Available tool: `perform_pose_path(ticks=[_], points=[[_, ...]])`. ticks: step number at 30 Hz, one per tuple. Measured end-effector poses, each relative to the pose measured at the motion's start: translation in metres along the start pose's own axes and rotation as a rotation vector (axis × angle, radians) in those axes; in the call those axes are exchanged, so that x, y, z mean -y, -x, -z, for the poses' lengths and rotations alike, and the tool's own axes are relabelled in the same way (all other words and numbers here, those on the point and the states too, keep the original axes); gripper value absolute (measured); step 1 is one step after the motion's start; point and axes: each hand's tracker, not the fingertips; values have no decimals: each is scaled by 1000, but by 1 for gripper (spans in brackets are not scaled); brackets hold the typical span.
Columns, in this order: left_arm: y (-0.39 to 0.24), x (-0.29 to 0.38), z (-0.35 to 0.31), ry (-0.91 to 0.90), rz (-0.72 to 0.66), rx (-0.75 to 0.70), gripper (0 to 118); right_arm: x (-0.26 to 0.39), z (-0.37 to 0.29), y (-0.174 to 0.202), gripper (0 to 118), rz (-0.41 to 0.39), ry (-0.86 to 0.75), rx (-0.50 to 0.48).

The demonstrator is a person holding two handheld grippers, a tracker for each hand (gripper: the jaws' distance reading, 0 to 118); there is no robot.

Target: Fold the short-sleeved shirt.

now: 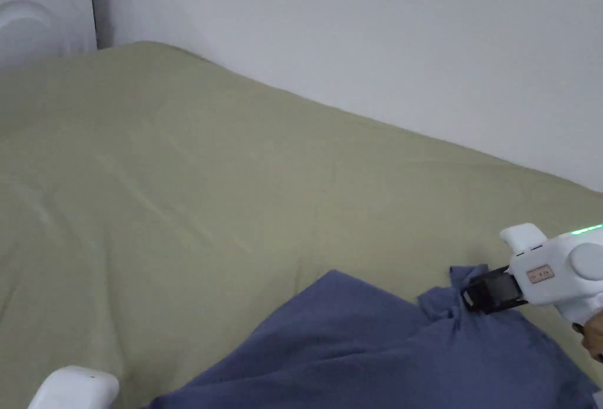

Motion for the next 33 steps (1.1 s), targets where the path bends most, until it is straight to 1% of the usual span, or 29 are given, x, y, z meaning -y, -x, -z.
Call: perform_pose_path(ticks=[1,2,3,4,5,6,8,9,12,14,17,18,19,21,23,24,25,27,28,29,31,32,33], points=[[1,0,1,-1,-3,2,6,2,-3,-1,67,29,-23,-78],[1,1,1,-3,-2,3,6,5,-5,-2,24,51,-44,-158],[2,0,2,-4,-1,9,6,8,-8,0,4,49,-64,-199],[4,-1,2,-3,-5,14,6,8,-12,6,4,4,-75,-115],[5,-2,3,-1,-9,19,6,8,-16,7,4,10,-71,-106],[6,-4,3,-2,-14,26,6,8,-23,8,4,28,-72,-117],[9,-6,1,-19,-22,32,6,8,-43,10,4,25,-170,-88],[11,-10,-2,-27,-34,45,6,7,-58,9,4,52,-227,-112],[18,-27,-11,-64,-70,85,6,1,-107,5,3,125,-408,-126],[16,-47,-20,-112,-42,95,6,-6,-142,3,3,143,-496,-91],[6,-92,-40,-193,46,93,6,-20,-197,-3,3,128,-616,-10],[4,-112,-46,-219,59,111,6,-24,-218,-8,3,138,-672,15],[-1,-132,-54,-247,72,122,6,-30,-237,-13,3,138,-690,30],[-7,-173,-68,-304,116,147,6,-40,-273,-23,3,139,-738,102],[-17,-217,-83,-345,161,129,6,-48,-309,-33,3,138,-799,169],[-23,-239,-90,-377,198,122,6,-53,-327,-39,3,139,-809,185],[-29,-262,-97,-403,231,113,6,-56,-345,-43,3,135,-835,233],[-46,-299,-108,-439,290,75,6,-63,-374,-53,3,156,-876,286],[-53,-318,-114,-458,305,62,6,-65,-384,-64,3,170,-906,335],[-58,-332,-119,-487,317,47,6,-67,-395,-69,3,189,-921,338],[-67,-364,-128,-506,319,57,6,-71,-415,-79,3,210,-968,397],[-72,-378,-132,-532,319,66,6,-74,-421,-81,3,232,-979,399],[-77,-393,-135,-529,328,78,6,-77,-428,-85,3,240,-997,421]])
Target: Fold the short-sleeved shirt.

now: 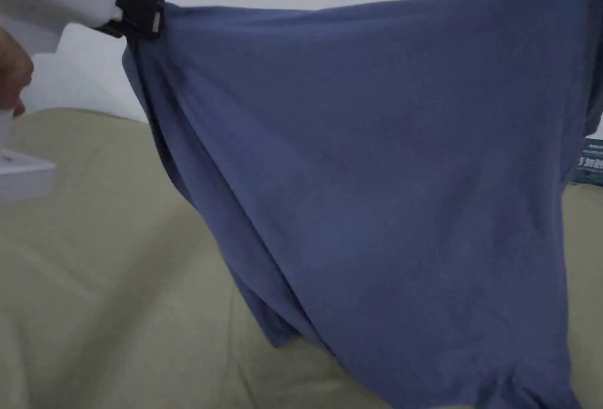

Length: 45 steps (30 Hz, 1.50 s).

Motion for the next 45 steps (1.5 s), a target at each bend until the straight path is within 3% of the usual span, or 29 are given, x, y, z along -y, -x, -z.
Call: perform_pose_path(ticks=[3,8,12,17,29,31,45], points=[[-2,-43,11,-35,43,-29,6,-18,7,-6,3,-21,-54,92],[9,-111,25,-125,30,-83,6,-51,15,-9,3,10,-133,153],[15,-145,25,-196,118,-125,6,-75,16,-9,3,47,-179,151],[23,-154,34,-173,138,-170,6,-79,7,0,3,21,-203,108],[42,-41,46,-39,79,-51,6,-7,-41,19,4,16,-62,-73],[44,-22,39,-11,70,-33,6,10,-56,20,4,46,-26,-106],[28,119,-62,123,50,160,6,125,-188,49,4,116,150,-247]])
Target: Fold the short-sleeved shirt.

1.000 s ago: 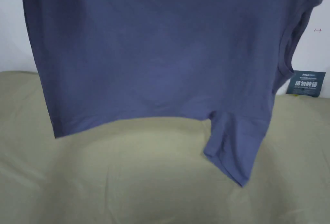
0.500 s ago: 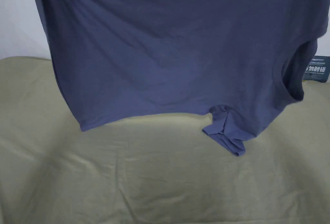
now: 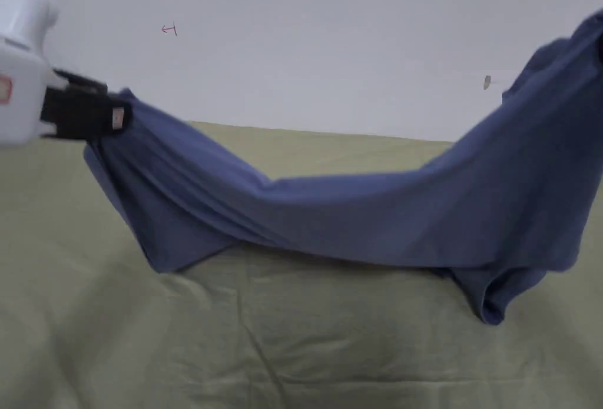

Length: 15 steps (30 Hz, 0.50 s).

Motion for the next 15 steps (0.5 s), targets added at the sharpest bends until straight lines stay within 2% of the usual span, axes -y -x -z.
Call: perform_pose_path(ticks=[2,9,13,15], points=[[-2,25,-9,36,-11,11,6,19,-18,11,4,-5,21,-38],[-22,104,-50,160,31,110,6,66,-74,31,4,14,103,-75],[-33,142,-72,192,27,128,6,97,-99,36,4,99,163,-76],[-34,160,-77,219,-2,146,6,112,-109,46,4,111,190,-58]])
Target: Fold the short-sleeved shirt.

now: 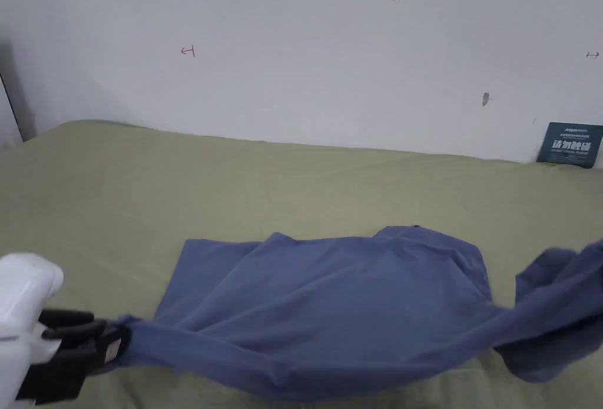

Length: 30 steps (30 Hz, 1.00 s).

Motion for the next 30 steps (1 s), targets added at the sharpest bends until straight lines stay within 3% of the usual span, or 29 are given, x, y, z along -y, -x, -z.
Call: perform_pose_path(ticks=[10,12,15,19,20,21,22,23,24,26,30], points=[[-7,84,5,78,-49,50,6,109,-30,16,4,149,174,42],[-9,97,7,85,-52,59,6,127,-37,10,4,202,198,32],[-14,113,14,112,-108,48,6,150,-43,5,4,307,252,103],[-20,131,20,156,-252,-5,20,169,-45,4,5,372,331,185],[-21,137,20,186,-293,-22,33,172,-44,4,9,388,371,203],[-21,143,18,200,-332,-15,54,174,-45,4,20,400,403,217],[-17,152,20,238,-368,-23,74,175,-46,6,41,405,435,254],[-16,157,15,261,-399,-34,78,175,-50,4,76,412,443,279],[-15,160,7,242,-418,-21,78,174,-53,5,87,423,455,286],[-18,158,-13,216,-459,-87,78,161,-66,12,86,408,398,342],[-47,121,-44,79,-384,-181,78,126,-78,44,86,339,256,395]])
